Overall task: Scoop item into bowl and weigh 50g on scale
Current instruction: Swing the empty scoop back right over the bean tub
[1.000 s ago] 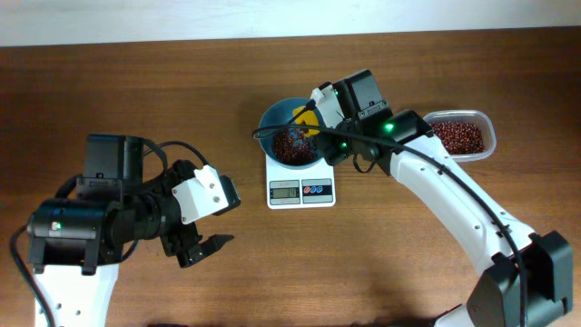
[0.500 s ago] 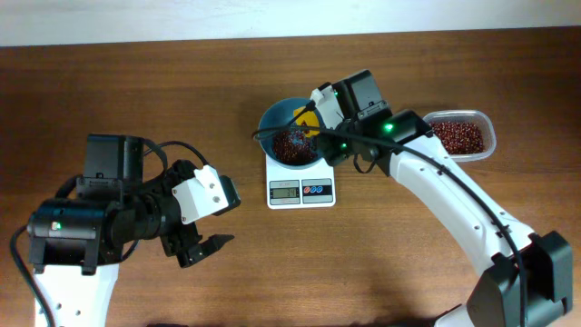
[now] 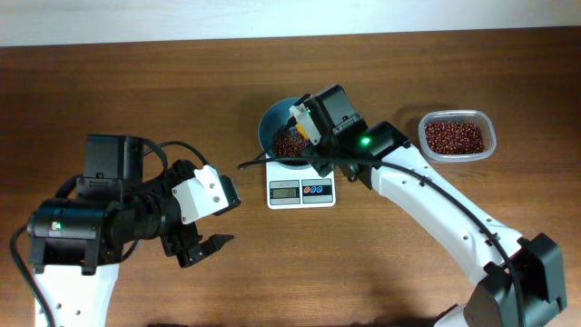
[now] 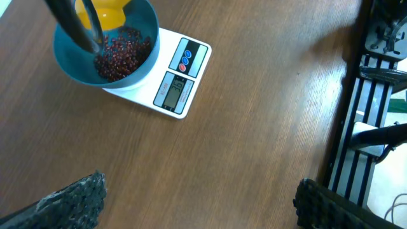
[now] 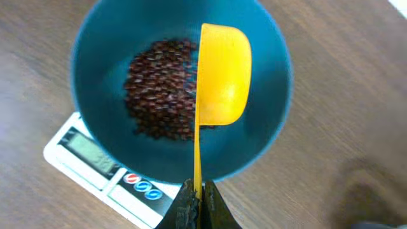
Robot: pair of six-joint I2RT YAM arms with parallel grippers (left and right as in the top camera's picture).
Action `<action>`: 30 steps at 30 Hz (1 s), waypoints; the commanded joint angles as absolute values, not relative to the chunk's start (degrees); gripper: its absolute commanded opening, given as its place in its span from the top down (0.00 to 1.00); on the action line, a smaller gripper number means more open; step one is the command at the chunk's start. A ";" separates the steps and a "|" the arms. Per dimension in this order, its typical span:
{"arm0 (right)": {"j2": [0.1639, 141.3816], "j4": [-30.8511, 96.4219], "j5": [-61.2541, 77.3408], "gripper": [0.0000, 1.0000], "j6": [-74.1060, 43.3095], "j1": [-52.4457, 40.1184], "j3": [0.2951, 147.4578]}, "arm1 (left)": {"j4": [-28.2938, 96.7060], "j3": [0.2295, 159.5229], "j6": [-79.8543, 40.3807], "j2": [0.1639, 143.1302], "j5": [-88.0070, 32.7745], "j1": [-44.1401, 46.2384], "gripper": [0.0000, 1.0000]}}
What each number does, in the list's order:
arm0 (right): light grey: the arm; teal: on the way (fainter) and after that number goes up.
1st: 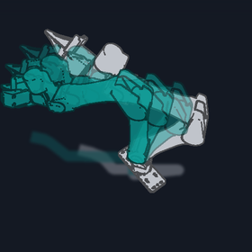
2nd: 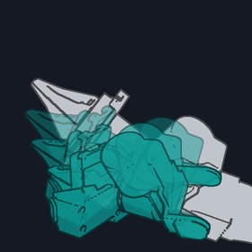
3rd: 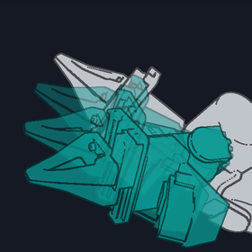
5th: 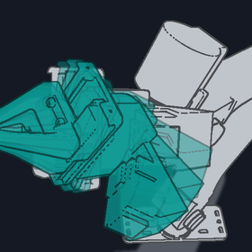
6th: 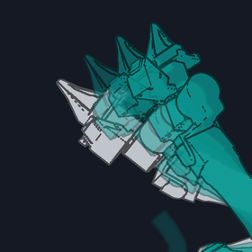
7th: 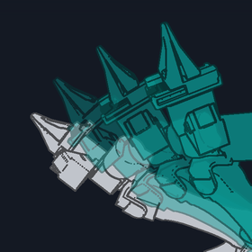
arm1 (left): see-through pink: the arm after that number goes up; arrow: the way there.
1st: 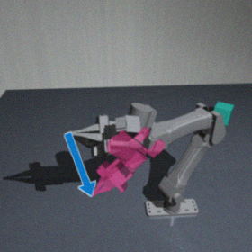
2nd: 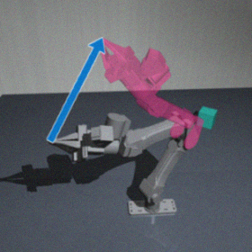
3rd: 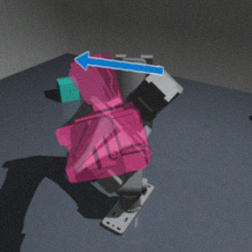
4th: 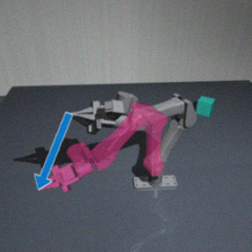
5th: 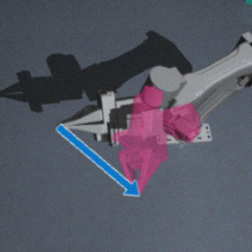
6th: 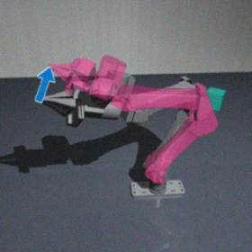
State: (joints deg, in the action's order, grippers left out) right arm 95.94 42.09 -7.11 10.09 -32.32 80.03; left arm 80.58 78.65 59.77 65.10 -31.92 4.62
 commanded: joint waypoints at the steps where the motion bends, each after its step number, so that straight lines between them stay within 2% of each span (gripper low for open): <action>1: 93.82 42.24 -10.85 0.96 10.33 -32.29 82.72 | 80.64 79.55 59.24 65.14 -32.08 4.23 0.01; 5: 93.82 42.94 -7.77 0.96 9.74 -32.05 83.24 | 80.64 79.55 59.24 65.14 -32.08 4.23 0.01; 9: 92.92 45.25 -4.62 0.96 3.99 -31.31 85.86 | 80.64 79.55 59.24 65.14 -32.08 4.23 0.01; 13: 90.30 50.35 0.25 0.96 -0.49 -27.16 92.16 | 80.64 79.55 59.24 65.14 -32.08 4.23 0.01; 17: 86.98 58.54 -5.02 0.96 -2.11 -20.05 97.54 | 80.64 79.55 59.24 65.14 -32.08 4.23 0.01; 21: 86.54 70.57 -20.10 0.96 -2.48 -9.56 97.32 | 80.64 79.55 59.24 65.14 -32.08 4.23 0.01; 25: 89.54 72.86 -20.62 0.96 -3.09 2.07 95.90 | 80.64 79.55 59.24 65.14 -32.05 4.23 0.01; 30: 95.33 72.12 -18.94 0.96 -3.09 8.82 92.75 | 80.64 79.55 59.24 65.14 -32.08 4.23 0.01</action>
